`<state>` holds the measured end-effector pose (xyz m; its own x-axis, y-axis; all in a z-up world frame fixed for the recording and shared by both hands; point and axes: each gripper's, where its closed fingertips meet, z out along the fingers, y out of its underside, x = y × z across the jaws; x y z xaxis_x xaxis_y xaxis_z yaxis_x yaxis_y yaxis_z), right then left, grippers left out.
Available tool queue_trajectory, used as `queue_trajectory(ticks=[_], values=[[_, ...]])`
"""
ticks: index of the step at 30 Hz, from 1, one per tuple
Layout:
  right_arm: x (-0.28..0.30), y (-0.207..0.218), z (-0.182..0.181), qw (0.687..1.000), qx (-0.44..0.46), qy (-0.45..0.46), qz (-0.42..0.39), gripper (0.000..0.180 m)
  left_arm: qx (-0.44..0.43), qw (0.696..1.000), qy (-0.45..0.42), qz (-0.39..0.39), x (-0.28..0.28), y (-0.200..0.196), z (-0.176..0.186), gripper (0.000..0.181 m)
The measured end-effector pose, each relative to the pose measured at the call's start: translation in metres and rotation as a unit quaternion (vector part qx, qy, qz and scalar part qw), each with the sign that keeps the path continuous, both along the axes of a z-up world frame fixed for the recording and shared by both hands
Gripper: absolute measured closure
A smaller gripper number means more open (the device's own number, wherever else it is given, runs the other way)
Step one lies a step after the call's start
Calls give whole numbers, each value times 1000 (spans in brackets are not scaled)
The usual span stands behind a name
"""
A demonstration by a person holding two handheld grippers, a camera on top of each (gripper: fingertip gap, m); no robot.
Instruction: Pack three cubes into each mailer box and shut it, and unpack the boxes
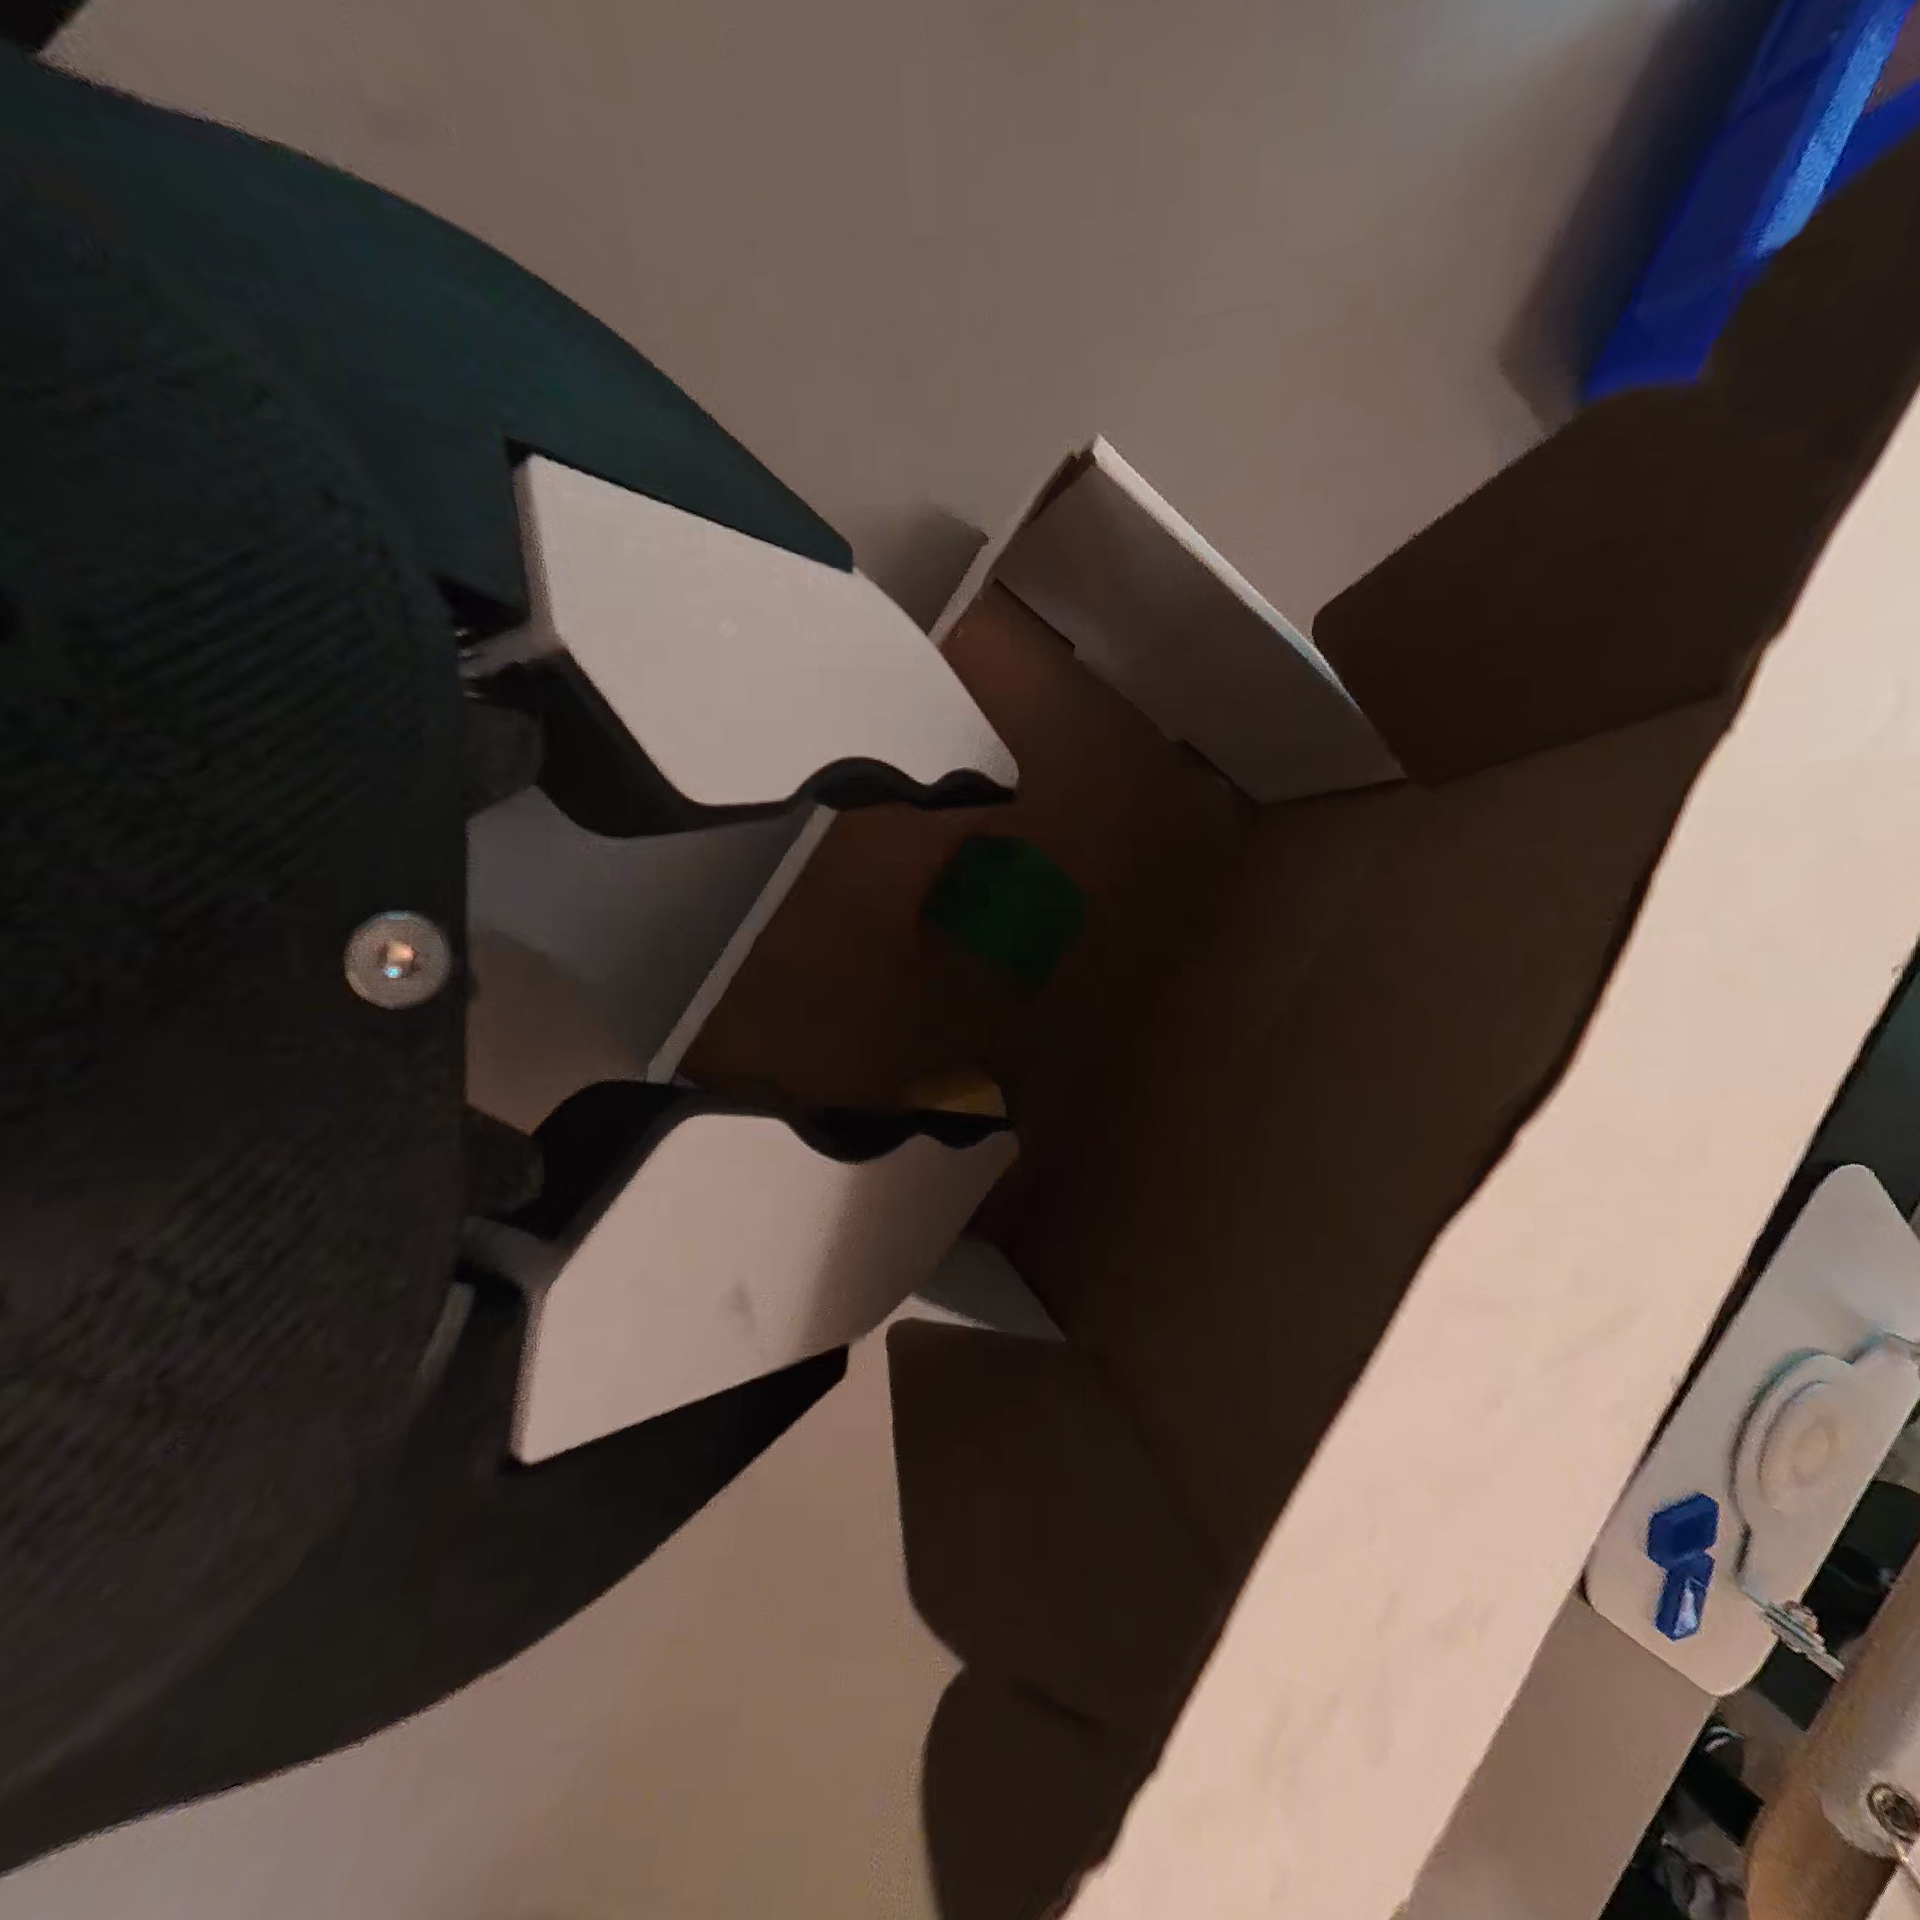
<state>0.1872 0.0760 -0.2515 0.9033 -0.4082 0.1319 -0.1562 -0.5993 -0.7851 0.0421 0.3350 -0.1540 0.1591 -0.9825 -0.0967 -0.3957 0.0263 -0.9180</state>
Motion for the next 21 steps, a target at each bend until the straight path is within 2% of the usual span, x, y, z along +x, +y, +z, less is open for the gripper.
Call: queue_trajectory(ticks=[1,4,7,9,11,14,17,21], values=[[-2,-3,2,1000,4,0,2,123,-15,999,13,32,-10,14,-5,151],[-15,-11,7,1000,19,6,22,119,-64,991,32,112,-34,47,-14,136],[-27,-19,12,999,29,7,44,119,-113,984,20,136,-39,61,-13,121],[-27,-26,14,999,24,-7,48,118,-135,984,34,115,-32,60,-12,120],[-25,-33,15,998,19,-21,48,116,-123,983,91,97,-23,62,-14,120],[-23,-38,11,999,15,-18,47,113,-20,973,229,15,-6,62,-18,121],[-26,-42,5,998,11,-12,59,112,167,915,361,-69,9,83,-24,111],[-30,-48,0,998,10,-7,69,110,257,813,503,-143,15,114,-46,102]])
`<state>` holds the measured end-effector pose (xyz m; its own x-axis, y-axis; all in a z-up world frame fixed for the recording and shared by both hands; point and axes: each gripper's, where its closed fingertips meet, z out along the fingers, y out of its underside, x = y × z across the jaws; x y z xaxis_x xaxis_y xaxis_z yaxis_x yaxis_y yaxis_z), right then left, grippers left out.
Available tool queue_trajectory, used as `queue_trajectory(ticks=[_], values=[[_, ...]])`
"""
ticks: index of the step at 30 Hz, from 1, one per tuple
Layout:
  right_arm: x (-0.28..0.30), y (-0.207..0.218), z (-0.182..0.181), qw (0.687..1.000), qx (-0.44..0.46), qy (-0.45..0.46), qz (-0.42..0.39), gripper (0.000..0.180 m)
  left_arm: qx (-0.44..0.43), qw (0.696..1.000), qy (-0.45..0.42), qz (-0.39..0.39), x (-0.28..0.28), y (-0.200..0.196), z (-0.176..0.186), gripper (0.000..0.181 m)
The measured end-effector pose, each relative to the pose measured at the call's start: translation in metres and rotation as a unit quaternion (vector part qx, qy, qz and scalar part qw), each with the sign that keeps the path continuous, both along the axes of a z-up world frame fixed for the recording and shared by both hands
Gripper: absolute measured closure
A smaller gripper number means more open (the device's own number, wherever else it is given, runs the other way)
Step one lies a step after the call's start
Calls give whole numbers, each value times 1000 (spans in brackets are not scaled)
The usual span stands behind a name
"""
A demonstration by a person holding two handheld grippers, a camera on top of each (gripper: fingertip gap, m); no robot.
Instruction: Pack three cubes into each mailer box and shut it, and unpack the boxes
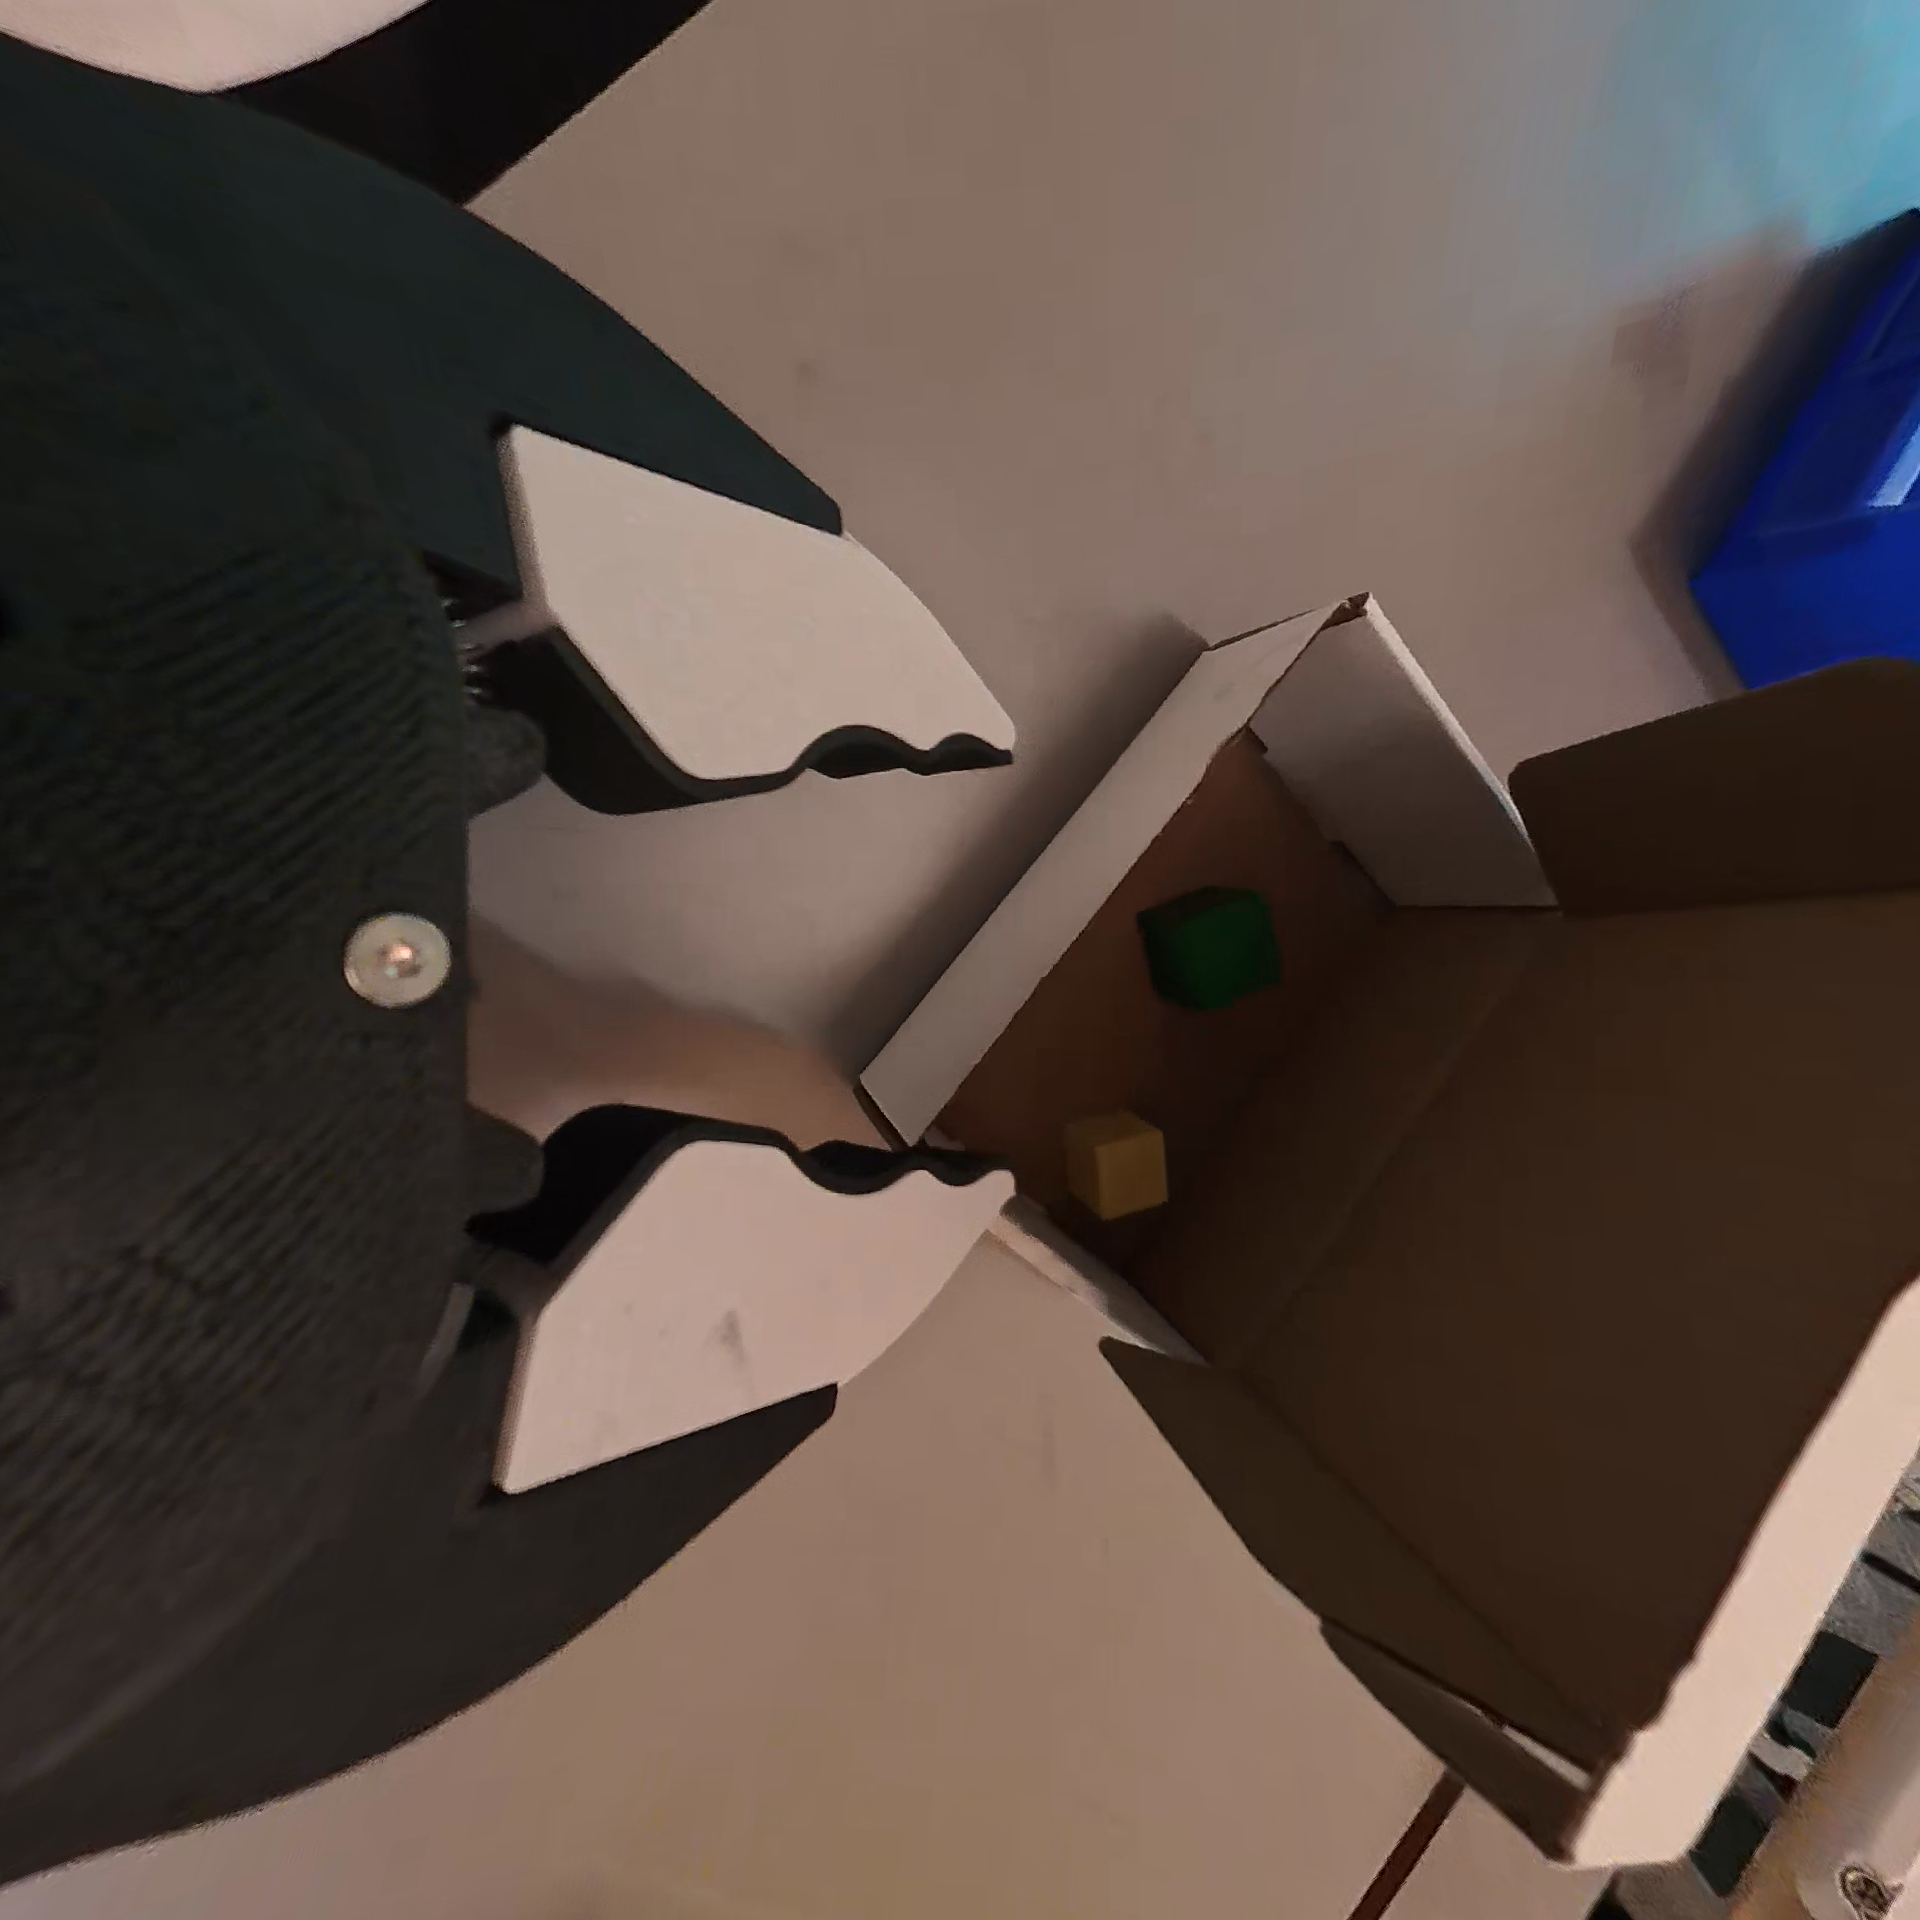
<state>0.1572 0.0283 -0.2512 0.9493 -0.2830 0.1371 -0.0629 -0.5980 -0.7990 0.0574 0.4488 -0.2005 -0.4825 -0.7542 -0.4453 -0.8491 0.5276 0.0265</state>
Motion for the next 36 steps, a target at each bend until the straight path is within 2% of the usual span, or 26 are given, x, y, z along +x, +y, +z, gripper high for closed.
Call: queue_trajectory(ticks=[3,6,8,16,23,27,29,33,36], values=[[-1,-3,-2,1000,5,8,2,110,1,997,61,-43,6,12,-23,103],[0,-8,-2,1000,5,14,1,110,-63,995,73,-21,12,9,-44,99],[1,-11,0,1000,10,12,1,110,-72,993,92,-16,9,12,-52,99],[3,-18,-5,999,22,39,1,110,-92,986,136,-1,1,19,-70,108],[5,-19,-10,999,14,40,-1,108,-64,980,186,6,-5,26,-80,114],[5,-19,-11,999,14,43,-1,107,-64,976,206,35,-9,26,-87,124],[6,-20,-12,999,13,41,-3,107,-74,971,222,56,-14,22,-90,138],[7,-21,-8,999,23,44,-4,107,-26,981,188,44,-3,29,-80,138],[2,-18,-1,996,53,70,3,107,-30,996,83,10,19,19,-48,138]])
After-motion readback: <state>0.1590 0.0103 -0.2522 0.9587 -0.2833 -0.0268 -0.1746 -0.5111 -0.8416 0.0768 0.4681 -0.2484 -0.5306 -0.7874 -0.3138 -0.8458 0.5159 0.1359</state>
